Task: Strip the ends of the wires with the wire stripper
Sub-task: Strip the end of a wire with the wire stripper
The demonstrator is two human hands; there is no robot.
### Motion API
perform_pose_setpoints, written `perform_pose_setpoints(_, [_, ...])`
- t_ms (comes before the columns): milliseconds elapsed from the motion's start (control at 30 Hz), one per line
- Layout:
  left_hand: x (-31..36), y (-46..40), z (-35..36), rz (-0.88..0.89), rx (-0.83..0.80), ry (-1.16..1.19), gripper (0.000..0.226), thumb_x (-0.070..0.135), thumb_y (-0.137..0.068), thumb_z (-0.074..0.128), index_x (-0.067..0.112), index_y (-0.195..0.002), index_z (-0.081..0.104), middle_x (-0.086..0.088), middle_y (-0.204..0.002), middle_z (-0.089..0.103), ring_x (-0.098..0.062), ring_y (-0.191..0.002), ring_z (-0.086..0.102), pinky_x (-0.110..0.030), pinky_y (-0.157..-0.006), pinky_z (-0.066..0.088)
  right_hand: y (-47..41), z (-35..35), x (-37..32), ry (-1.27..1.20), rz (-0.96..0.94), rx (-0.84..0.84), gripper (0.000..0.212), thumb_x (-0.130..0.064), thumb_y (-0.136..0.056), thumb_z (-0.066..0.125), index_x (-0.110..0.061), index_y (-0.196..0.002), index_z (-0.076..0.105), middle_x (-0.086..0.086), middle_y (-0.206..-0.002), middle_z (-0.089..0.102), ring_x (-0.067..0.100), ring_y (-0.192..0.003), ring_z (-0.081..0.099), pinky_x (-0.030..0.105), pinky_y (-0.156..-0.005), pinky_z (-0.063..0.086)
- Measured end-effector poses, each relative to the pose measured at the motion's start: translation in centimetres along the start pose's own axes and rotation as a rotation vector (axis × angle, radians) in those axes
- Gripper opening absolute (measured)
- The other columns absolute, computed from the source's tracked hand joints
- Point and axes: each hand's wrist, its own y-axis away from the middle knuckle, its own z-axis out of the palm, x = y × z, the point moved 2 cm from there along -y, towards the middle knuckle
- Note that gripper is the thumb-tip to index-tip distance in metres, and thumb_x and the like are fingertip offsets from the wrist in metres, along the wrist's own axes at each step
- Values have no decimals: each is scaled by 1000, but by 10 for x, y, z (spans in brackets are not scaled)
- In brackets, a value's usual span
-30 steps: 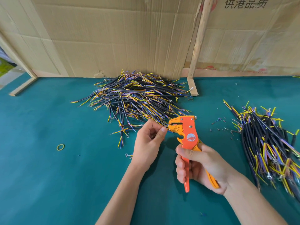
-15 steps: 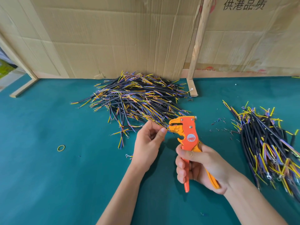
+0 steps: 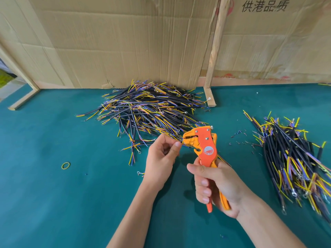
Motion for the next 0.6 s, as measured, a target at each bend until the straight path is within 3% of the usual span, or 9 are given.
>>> perform_pose_setpoints(100, [-1, 0, 1, 2, 5, -12, 18, 28, -90, 66, 16, -79, 56, 4, -65, 56, -13, -60, 47, -25, -56, 38, 3, -5, -6, -88, -4, -116, 30, -15, -75, 86, -7, -95, 65, 26, -82, 60, 37, -66, 60, 47, -65, 55])
perform_pose_setpoints(200, [-1, 0, 1, 5, 9, -10, 18, 28, -90, 65, 16, -80, 57, 6, -65, 56, -10, -59, 48, -22, -57, 39, 3, -15, -9, -114, 6, -84, 37, -9, -72, 84, -2, -105, 67, 35, -97, 64, 44, -79, 65, 53, -77, 57])
perform_pose_setpoints(367, [-2, -1, 1, 3, 13, -1, 16, 26, -91, 65, 17, -81, 57, 7, -64, 56, -9, -58, 49, -20, -57, 41, 4, -21, -7, -55, 61, -99, 49, -7, -71, 86, 1, -113, 63, 39, -107, 64, 48, -88, 67, 58, -84, 56])
perform_pose_setpoints(600, [-3, 0, 0, 1, 2, 7, 16, 16, -96, 65, 17, -82, 58, 6, -66, 57, -10, -60, 49, -19, -56, 40, 4, -16, -6, 4, 69, -143, 40, -6, -74, 83, 1, -109, 66, 35, -100, 64, 45, -83, 64, 56, -81, 56])
